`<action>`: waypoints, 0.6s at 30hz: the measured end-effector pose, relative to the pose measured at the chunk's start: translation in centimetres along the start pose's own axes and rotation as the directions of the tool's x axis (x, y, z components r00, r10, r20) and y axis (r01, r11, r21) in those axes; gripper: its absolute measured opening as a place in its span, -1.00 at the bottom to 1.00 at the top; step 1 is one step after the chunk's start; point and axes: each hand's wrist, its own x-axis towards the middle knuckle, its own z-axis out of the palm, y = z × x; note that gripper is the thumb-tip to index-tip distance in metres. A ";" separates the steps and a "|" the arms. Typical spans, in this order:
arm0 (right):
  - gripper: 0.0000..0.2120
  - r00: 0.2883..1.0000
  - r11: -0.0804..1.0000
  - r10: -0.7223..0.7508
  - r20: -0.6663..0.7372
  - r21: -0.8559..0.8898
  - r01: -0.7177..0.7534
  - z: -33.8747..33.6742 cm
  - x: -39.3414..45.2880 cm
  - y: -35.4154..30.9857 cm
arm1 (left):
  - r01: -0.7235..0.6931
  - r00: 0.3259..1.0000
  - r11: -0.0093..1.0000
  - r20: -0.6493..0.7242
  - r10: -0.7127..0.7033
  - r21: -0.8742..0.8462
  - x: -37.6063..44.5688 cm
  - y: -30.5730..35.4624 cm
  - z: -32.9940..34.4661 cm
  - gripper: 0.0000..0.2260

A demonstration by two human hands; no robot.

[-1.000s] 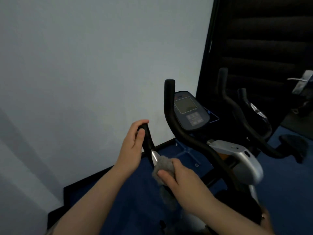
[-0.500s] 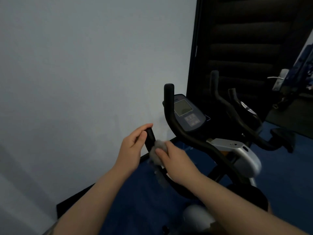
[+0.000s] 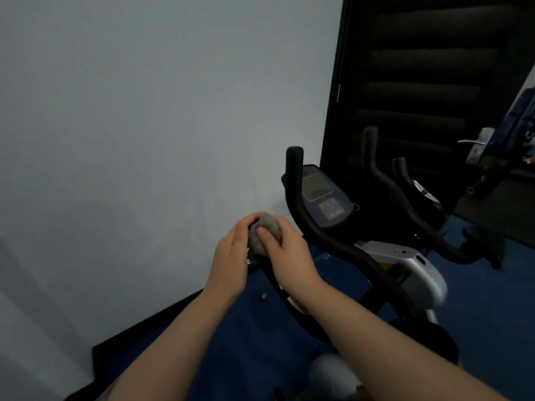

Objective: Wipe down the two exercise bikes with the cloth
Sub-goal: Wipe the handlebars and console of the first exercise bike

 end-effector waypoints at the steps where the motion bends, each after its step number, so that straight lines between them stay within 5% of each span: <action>1: -0.79 0.999 1.000 0.007 0.033 -0.012 -0.006 -0.2 -0.5 0.4 | -0.008 1.000 1.000 -0.006 0.008 0.014 -0.2 -0.2 0.1 -0.63; 5: -0.60 0.952 0.971 0.031 0.304 -0.236 0.044 -3.5 -2.5 2.2 | 0.013 1.000 0.999 -0.008 -0.013 0.029 -0.8 -0.9 1.5 -0.81; 10: -0.62 0.796 0.909 0.213 0.566 -0.414 0.051 -8.8 -3.7 2.0 | -0.002 0.997 1.000 -0.076 0.004 0.025 -1.7 -1.3 4.1 -0.42; 13: -0.72 0.688 0.819 0.310 0.656 -0.552 0.158 -11.7 -4.1 2.0 | -0.011 0.990 1.000 -0.142 0.014 0.023 -2.1 -1.9 4.9 -0.35; 18: -0.66 0.649 0.680 0.366 0.667 -0.668 0.302 -16.1 -3.1 2.3 | -0.039 0.986 0.997 -0.161 0.050 0.068 -2.0 -2.5 5.3 -0.33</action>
